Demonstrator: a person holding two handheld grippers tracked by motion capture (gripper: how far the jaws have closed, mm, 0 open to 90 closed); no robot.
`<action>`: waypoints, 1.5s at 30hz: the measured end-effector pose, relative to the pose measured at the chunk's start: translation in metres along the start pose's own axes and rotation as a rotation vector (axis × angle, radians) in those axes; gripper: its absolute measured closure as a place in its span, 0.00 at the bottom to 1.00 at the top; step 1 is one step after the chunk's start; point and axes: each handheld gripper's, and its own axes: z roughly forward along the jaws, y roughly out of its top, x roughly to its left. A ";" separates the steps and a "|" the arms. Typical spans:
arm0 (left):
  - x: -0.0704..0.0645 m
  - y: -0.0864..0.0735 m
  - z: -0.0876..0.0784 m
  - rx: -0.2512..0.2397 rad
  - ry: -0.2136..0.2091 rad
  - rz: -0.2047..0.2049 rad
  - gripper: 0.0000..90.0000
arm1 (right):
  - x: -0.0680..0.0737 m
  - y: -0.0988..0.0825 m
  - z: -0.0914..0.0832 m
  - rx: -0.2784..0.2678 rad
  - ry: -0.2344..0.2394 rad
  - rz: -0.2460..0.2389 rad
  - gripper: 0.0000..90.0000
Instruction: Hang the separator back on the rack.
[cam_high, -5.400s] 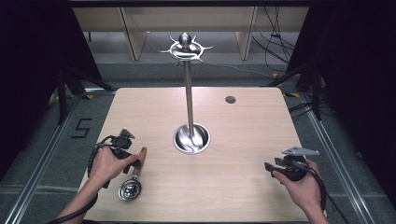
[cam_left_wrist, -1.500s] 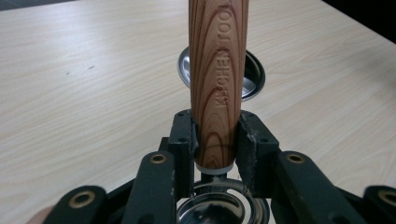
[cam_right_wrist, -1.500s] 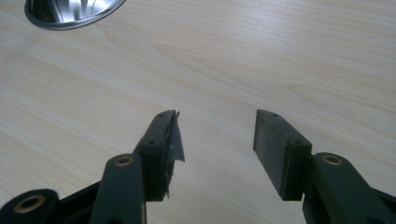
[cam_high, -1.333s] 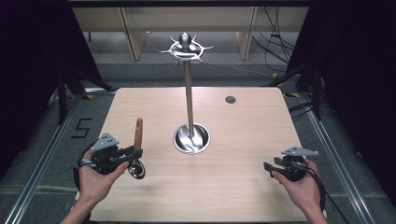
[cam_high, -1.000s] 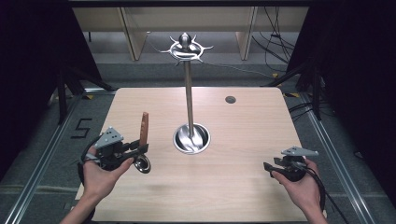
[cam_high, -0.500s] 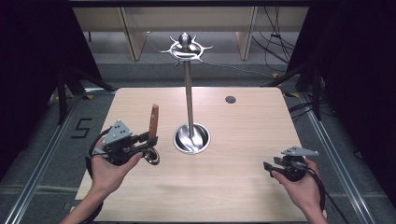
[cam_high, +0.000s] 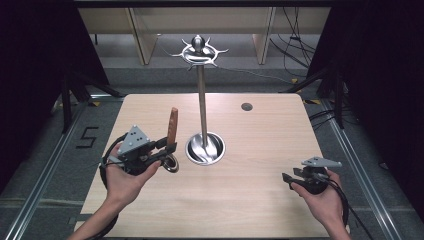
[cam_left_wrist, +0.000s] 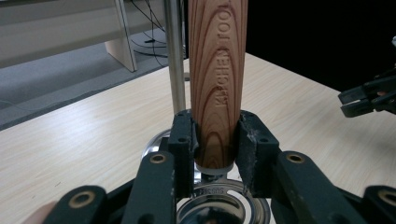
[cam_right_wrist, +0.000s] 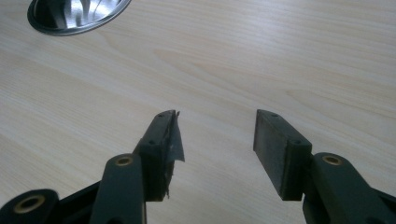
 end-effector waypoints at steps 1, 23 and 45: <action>0.000 0.001 0.000 -0.005 0.000 0.006 0.76 | 0.000 0.000 0.000 0.000 0.001 -0.001 0.56; -0.009 0.025 0.006 -0.066 0.022 0.004 0.76 | -0.003 0.001 0.002 -0.015 0.000 -0.051 0.56; -0.016 0.044 0.011 -0.108 0.036 0.013 0.76 | -0.003 0.001 0.001 -0.024 0.000 -0.045 0.56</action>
